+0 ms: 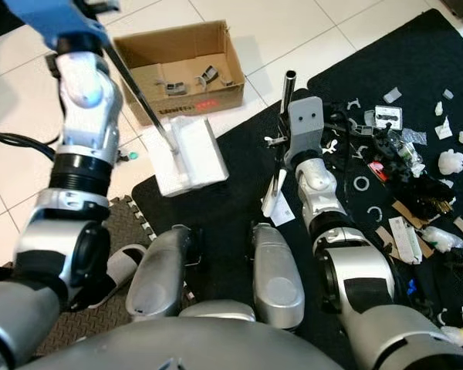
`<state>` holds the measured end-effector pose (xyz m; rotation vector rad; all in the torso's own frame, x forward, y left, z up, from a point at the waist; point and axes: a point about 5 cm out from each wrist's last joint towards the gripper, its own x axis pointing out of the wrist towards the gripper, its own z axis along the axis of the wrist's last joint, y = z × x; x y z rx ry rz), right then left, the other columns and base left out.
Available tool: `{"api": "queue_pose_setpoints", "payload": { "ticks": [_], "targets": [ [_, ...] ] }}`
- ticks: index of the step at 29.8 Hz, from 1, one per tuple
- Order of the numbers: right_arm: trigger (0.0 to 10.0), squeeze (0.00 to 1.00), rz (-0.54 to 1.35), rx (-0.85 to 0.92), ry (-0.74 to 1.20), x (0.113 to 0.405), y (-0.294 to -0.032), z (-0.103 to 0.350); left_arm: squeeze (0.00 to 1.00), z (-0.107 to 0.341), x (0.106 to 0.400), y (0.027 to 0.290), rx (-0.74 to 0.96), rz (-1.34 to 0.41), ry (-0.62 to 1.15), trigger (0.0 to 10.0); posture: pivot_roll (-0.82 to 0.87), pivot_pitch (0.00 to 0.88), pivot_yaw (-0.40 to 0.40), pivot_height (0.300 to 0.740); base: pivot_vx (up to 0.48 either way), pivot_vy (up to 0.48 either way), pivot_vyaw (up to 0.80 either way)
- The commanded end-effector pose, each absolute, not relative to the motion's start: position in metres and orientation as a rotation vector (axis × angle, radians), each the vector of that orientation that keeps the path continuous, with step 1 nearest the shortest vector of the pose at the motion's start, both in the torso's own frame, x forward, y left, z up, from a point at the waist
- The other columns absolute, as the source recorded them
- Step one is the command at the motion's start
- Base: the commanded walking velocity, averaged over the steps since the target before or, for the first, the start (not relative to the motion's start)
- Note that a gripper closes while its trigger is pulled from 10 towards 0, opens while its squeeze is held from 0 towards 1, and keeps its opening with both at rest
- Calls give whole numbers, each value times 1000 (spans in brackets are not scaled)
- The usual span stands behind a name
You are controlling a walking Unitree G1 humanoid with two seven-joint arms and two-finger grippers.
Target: Sweep floor
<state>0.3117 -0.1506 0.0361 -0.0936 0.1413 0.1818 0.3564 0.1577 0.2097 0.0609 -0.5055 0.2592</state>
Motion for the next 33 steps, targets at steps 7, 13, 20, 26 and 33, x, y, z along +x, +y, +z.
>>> {"api": "queue_pose_setpoints", "payload": {
  "ticks": [7,13,20,26,33],
  "targets": [
    [10000,0,173,-82,169,308,-154,30,0,221,357,154,84,236,-541,10000,-17,149,-58,740,0,0,0],
    [10000,0,159,-73,168,310,-154,32,0,220,357,152,78,221,-534,10000,-17,144,-53,740,0,0,-324],
    [10000,0,164,-68,168,311,-153,33,0,222,358,153,82,218,-534,10000,-13,141,-52,740,0,0,-784],
    [10000,0,166,-69,169,311,-153,32,0,222,358,153,84,218,-532,10000,-14,141,-53,740,0,0,-781],
    [10000,0,166,-70,169,311,-153,32,0,222,359,153,88,215,-526,10000,-14,140,-51,740,0,0,-781]
  ]
}}
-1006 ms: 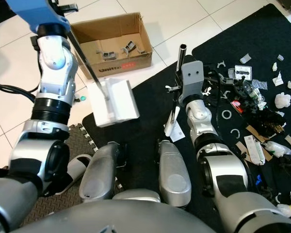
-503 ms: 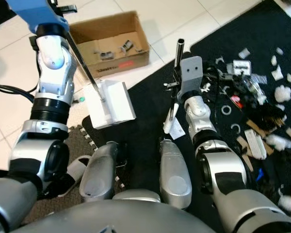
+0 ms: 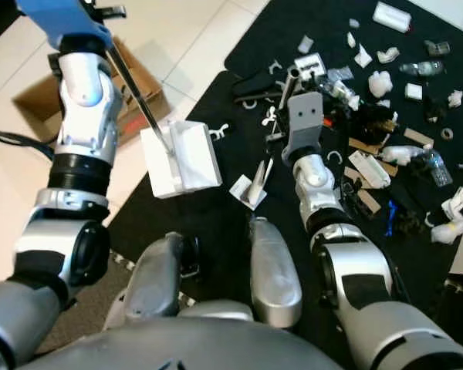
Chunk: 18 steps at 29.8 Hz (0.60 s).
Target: Sweep floor
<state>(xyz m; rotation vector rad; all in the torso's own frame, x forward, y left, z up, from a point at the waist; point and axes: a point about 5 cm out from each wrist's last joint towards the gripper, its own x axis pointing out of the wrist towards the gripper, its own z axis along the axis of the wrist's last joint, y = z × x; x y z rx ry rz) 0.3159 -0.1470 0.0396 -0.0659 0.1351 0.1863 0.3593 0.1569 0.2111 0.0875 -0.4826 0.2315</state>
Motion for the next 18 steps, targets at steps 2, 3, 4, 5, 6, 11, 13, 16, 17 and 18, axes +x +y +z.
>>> {"api": "queue_pose_setpoints", "payload": {
  "ticks": [2,3,4,5,6,11,13,16,17,18],
  "targets": [
    [10000,0,167,-70,169,311,-153,32,0,222,360,153,90,216,-524,10000,-15,141,-51,740,0,0,-650],
    [10000,0,168,-71,169,311,-154,32,0,222,360,153,90,216,-524,10000,-15,141,-51,740,0,0,0],
    [10000,0,168,-71,169,311,-154,32,0,222,360,153,90,216,-524,10000,-15,141,-51,740,0,0,0],
    [10000,0,173,-79,170,311,-154,32,0,222,360,152,90,216,-524,10000,-15,141,-51,740,0,0,0],
    [10000,0,176,-84,172,311,-154,32,0,222,360,152,91,216,-524,10000,-15,138,-53,740,0,0,0],
    [10000,0,184,-94,179,309,-154,30,0,220,360,151,96,212,-518,10000,-15,138,-53,740,0,0,0],
    [10000,0,184,-94,179,309,-154,30,0,220,360,151,96,212,-518,10000,-15,138,-53,740,0,0,0],
    [10000,0,212,-108,205,306,-154,25,0,211,358,150,113,209,-497,10000,-17,134,-52,740,0,0,0],
    [10000,0,212,-108,205,306,-154,25,0,211,358,150,113,209,-497,10000,-17,134,-52,740,0,0,0],
    [10000,0,233,-119,210,304,-153,24,0,207,357,151,135,216,-489,10000,-17,134,-52,740,0,0,0]
  ]
}}
